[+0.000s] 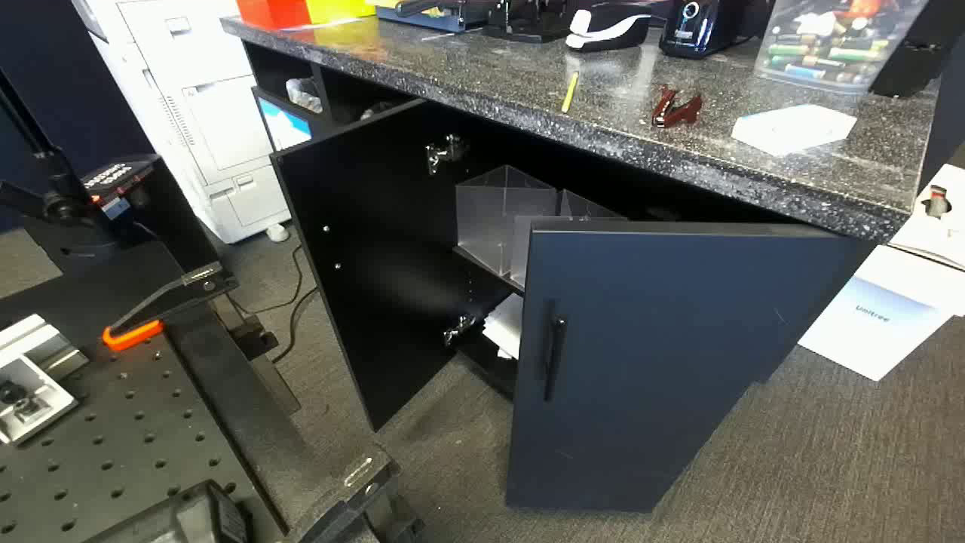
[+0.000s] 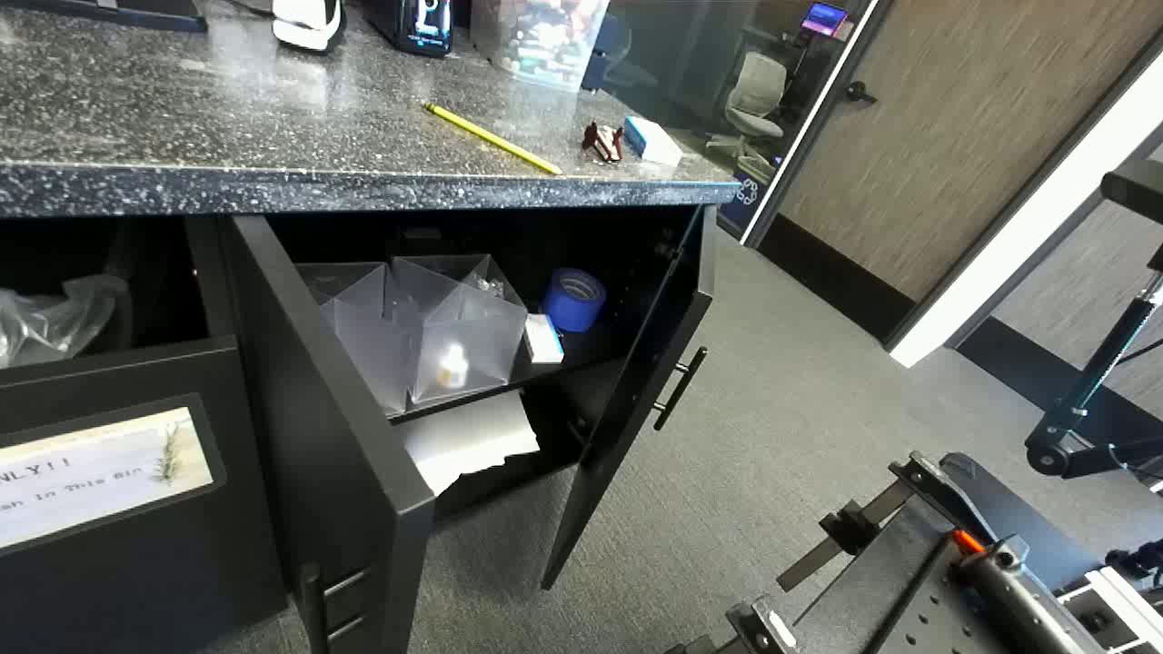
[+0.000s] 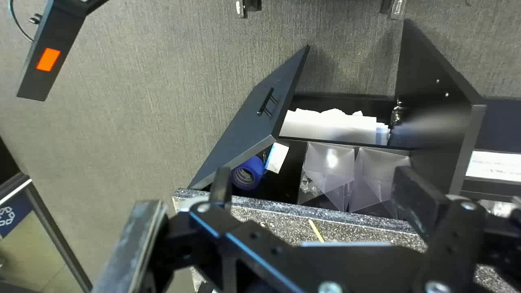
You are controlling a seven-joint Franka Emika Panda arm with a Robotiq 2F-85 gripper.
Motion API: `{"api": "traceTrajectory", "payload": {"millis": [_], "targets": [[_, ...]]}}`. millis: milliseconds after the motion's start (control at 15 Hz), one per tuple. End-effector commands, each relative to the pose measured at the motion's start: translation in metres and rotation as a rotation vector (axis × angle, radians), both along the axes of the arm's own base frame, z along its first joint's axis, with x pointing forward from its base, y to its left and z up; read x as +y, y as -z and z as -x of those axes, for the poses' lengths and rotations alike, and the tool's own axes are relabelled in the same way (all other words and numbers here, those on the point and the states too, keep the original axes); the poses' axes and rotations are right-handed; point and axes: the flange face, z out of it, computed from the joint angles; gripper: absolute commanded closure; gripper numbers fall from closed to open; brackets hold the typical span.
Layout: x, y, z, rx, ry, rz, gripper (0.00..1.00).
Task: Close the right door of the cabinet
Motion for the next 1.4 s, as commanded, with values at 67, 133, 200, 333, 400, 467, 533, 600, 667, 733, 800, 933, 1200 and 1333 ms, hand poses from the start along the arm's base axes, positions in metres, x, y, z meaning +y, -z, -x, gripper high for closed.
{"api": "traceTrajectory", "payload": {"millis": [67,133,200,333,400,467,533,600,667,733,800,933,1200,1333], "targets": [[0.001,-0.003,0.0,-0.004,0.0,-0.001,0.0],[0.001,-0.003,0.0,-0.005,-0.001,-0.001,0.0],[0.001,-0.003,0.0,-0.005,-0.001,-0.001,0.0],[0.001,-0.003,0.0,-0.005,-0.001,-0.001,0.0],[0.001,-0.003,0.0,-0.005,-0.001,-0.001,0.0],[-0.002,0.0,-0.004,0.007,-0.002,0.012,0.0],[-0.01,0.005,-0.011,0.024,-0.002,0.025,0.0],[-0.02,0.015,-0.018,0.057,-0.026,0.066,0.0],[-0.031,0.027,-0.027,0.076,-0.051,0.084,0.0],[-0.042,0.039,-0.035,0.107,-0.056,0.087,0.0],[-0.057,0.058,-0.044,0.15,-0.072,0.082,0.0],[-0.086,0.095,-0.061,0.226,-0.131,0.047,0.0],[-0.145,0.168,-0.095,0.377,-0.265,-0.049,0.0],[-0.171,0.205,-0.108,0.438,-0.32,-0.061,0.0]]}}
